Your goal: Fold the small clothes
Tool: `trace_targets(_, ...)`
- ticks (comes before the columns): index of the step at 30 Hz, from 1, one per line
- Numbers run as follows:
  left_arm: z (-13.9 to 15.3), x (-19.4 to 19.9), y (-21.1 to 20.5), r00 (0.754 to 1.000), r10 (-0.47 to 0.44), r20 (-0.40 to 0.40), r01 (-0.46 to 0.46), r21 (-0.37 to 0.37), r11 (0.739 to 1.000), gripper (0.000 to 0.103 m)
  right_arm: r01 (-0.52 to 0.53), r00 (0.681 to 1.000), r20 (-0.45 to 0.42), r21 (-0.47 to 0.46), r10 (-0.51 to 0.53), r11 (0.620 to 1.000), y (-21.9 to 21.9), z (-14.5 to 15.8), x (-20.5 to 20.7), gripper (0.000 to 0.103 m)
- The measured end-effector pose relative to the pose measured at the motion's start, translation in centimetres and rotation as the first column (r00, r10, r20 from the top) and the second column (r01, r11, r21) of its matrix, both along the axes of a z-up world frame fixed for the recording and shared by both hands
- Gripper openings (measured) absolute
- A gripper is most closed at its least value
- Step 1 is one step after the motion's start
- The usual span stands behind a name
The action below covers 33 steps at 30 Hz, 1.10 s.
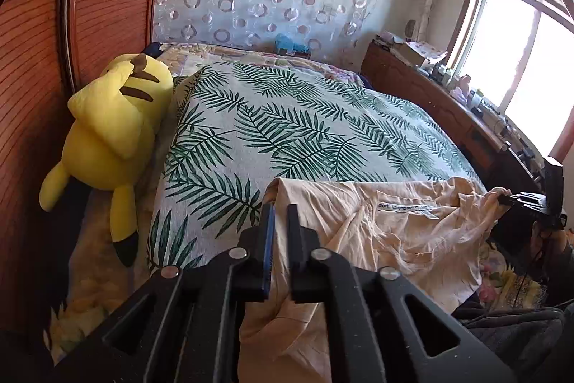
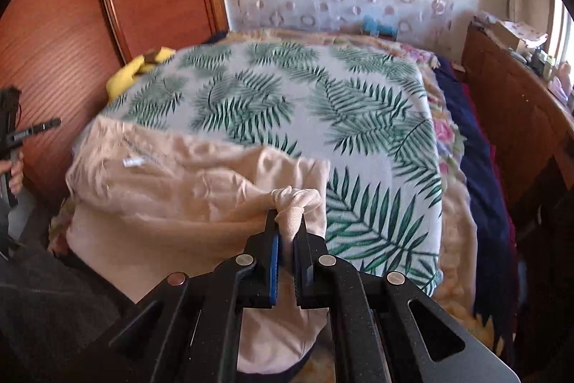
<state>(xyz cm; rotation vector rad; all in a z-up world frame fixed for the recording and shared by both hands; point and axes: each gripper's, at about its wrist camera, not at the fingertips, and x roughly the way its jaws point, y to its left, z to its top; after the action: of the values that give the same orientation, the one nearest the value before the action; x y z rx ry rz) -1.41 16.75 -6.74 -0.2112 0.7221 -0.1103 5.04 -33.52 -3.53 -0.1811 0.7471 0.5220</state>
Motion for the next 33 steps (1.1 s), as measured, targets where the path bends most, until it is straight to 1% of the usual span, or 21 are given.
trace_targets(1, -0.1, 0.2, -0.2, 1.0, -0.003, 0.002, 0.003, 0.006, 1.0, 0.031, -0.006, 1.0, -0.007, -0.002, 0.006, 1.0, 0.5, 0.0, 0.2, 0.005)
trace_targets(2, -0.1, 0.3, -0.3, 1.0, -0.006, 0.005, 0.006, 0.003, 1.0, 0.044, -0.011, 1.0, -0.01, -0.002, 0.011, 1.0, 0.6, 0.1, 0.2, 0.005)
trace_targets(3, -0.3, 0.7, -0.4, 1.0, -0.012, 0.004, 0.012, 0.0, 1.0, 0.046, -0.011, 1.0, -0.009, -0.004, 0.011, 1.0, 0.8, 0.1, 0.3, 0.005)
trace_targets(5, -0.7, 1.5, -0.7, 1.0, -0.018, -0.014, 0.018, 0.017, 1.0, 0.05, -0.009, 1.0, -0.009, -0.001, 0.009, 1.0, 0.7, 0.3, 0.4, 0.005)
trace_targets(8, -1.4, 2.9, -1.3, 0.999, -0.033, -0.031, 0.034, 0.044, 0.998, 0.051, -0.013, 1.0, -0.012, 0.015, 0.013, 1.0, 0.4, 0.8, 0.4, 0.007)
trace_targets(9, -1.7, 3.4, -1.4, 0.999, -0.036, -0.037, 0.037, 0.046, 0.998, 0.051, -0.014, 1.0, -0.009, 0.015, 0.014, 1.0, 0.1, 0.4, 0.1, 0.01)
trace_targets(10, -1.9, 3.8, -1.5, 0.999, -0.034, -0.041, 0.036, 0.051, 0.998, 0.051, -0.01, 1.0, -0.003, 0.009, 0.01, 1.0, 0.1, 0.3, -0.1, 0.017)
trace_targets(11, -2.2, 4.5, -1.5, 0.998, -0.027, -0.049, 0.03, 0.063, 0.998, 0.051, -0.001, 1.0, 0.008, -0.003, 0.001, 1.0, 0.0, 0.3, -0.2, 0.021)
trace_targets(12, -2.4, 5.0, -1.5, 0.998, -0.022, -0.056, 0.026, 0.07, 0.997, 0.051, 0.008, 1.0, 0.02, -0.01, -0.008, 1.0, 0.0, 0.4, -0.2, 0.033)
trace_targets(13, -2.8, 5.7, -1.4, 0.998, -0.017, -0.066, 0.021, 0.073, 0.997, 0.051, 0.004, 1.0, 0.02, -0.006, -0.003, 1.0, -0.2, 0.4, -0.2, 0.042)
trace_targets(14, -3.1, 6.2, -1.3, 0.997, -0.009, -0.075, 0.014, 0.077, 0.997, 0.051, -0.012, 1.0, 0.019, 0.007, 0.012, 1.0, -0.4, 0.6, -0.2, 0.044)
trace_targets(16, -3.5, 7.1, -1.0, 0.996, 0.008, -0.09, -0.001, 0.082, 0.997, 0.051, -0.02, 0.999, 0.034, 0.008, 0.02, 1.0, -0.6, 0.7, -0.1, 0.047)
trace_targets(20, -4.2, 8.6, -0.8, 0.995, 0.016, -0.103, -0.008, 0.084, 0.996, 0.051, 0.019, 0.999, 0.033, -0.014, -0.018, 1.0, -0.4, 0.1, 2.2, 0.049)
trace_targets(27, -5.5, 10.1, -1.6, 0.99, -0.003, -0.141, 0.018, 0.105, 0.994, 0.051, 0.041, 0.998, -0.04, 0.01, -0.04, 0.999, 1.6, -3.0, 7.6, 0.049)
trace_targets(31, -5.8, 10.2, -2.0, 0.989, -0.005, -0.148, 0.022, 0.117, 0.993, 0.051, 0.03, 0.997, -0.078, 0.041, -0.026, 0.999, 2.3, -3.9, 9.3, 0.049)
trace_targets(33, -6.0, 10.2, -2.1, 0.988, -0.005, -0.151, 0.023, 0.117, 0.993, 0.051, 0.024, 0.996, -0.084, 0.039, -0.021, 0.999, 2.8, -4.1, 9.5, 0.049)
